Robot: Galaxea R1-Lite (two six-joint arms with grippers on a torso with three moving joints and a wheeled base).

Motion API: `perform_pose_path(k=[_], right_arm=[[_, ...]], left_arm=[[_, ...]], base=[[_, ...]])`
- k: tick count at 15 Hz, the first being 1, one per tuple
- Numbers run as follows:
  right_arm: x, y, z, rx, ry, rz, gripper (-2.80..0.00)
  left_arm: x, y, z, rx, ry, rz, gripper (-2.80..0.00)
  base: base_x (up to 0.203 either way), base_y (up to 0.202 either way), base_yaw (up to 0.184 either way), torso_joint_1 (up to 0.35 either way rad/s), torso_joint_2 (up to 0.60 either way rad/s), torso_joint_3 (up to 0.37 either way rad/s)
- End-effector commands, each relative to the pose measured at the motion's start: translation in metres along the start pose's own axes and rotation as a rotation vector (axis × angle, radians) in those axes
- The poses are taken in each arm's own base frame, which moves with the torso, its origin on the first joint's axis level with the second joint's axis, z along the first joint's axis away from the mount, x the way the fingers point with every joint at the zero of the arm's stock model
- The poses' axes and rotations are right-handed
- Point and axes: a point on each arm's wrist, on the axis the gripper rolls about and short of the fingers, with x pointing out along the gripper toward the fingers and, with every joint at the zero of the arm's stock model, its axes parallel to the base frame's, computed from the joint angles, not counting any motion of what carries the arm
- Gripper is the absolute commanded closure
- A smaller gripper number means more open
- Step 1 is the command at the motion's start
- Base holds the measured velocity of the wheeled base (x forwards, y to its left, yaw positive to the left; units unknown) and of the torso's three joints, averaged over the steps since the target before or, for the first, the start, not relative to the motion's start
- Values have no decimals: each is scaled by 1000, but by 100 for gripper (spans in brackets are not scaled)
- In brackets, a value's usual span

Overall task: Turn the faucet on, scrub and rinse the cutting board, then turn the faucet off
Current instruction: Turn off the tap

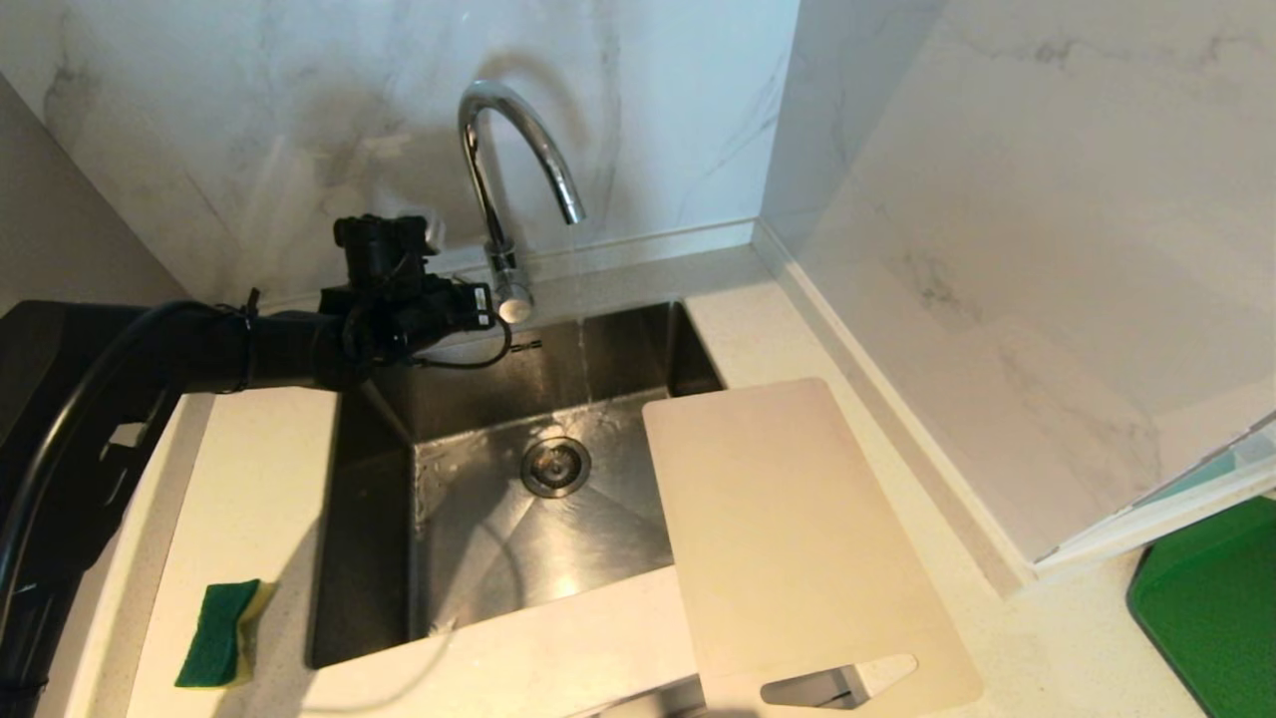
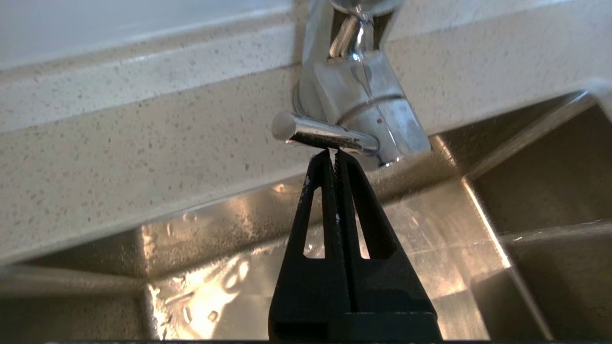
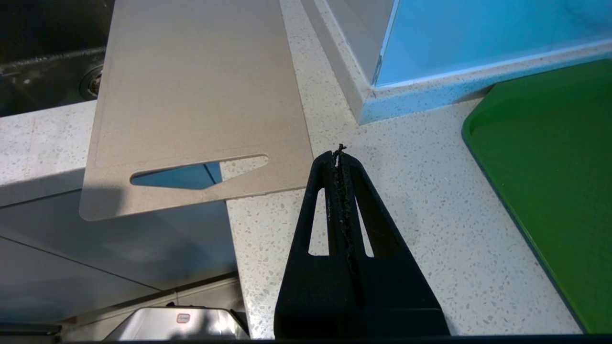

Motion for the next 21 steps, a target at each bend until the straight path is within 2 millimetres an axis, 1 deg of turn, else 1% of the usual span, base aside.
perform_pose_path(k=[1, 4, 8, 12, 14, 15, 16, 18, 19, 21], right_arm=[[0, 0, 0, 0, -1, 0, 0], [0, 0, 0, 0, -1, 0, 0], [0, 0, 0, 0, -1, 0, 0], [0, 0, 0, 0, -1, 0, 0], [0, 0, 0, 0, -1, 0, 0], [0, 0, 0, 0, -1, 0, 0], [0, 0, 0, 0, -1, 0, 0], [0, 0, 0, 0, -1, 0, 0], [0, 0, 0, 0, -1, 0, 0], [0, 0, 0, 0, -1, 0, 0]], left_arm=[[-1, 2, 4, -18, -11, -17, 0], [-1, 1, 7, -38, -33, -19, 0], [0, 2, 5, -35, -30, -19, 0], [-1, 7, 8, -34, -30, -14, 0], [-2, 8, 5, -36, -7, -19, 0], [-6, 8, 6, -36, 19, -30, 0], [-14, 9, 10, -46, 54, -57, 0], [-36, 11, 23, -132, 111, -111, 0], [-45, 15, 21, -177, 163, -128, 0], [-63, 22, 15, -212, 246, -153, 0]], base=[[0, 0, 0, 0, 0, 0], [0, 0, 0, 0, 0, 0], [0, 0, 0, 0, 0, 0], [0, 0, 0, 0, 0, 0], [0, 0, 0, 0, 0, 0], [0, 0, 0, 0, 0, 0], [0, 0, 0, 0, 0, 0], [0, 0, 0, 0, 0, 0], [0, 0, 0, 0, 0, 0], [0, 0, 0, 0, 0, 0]])
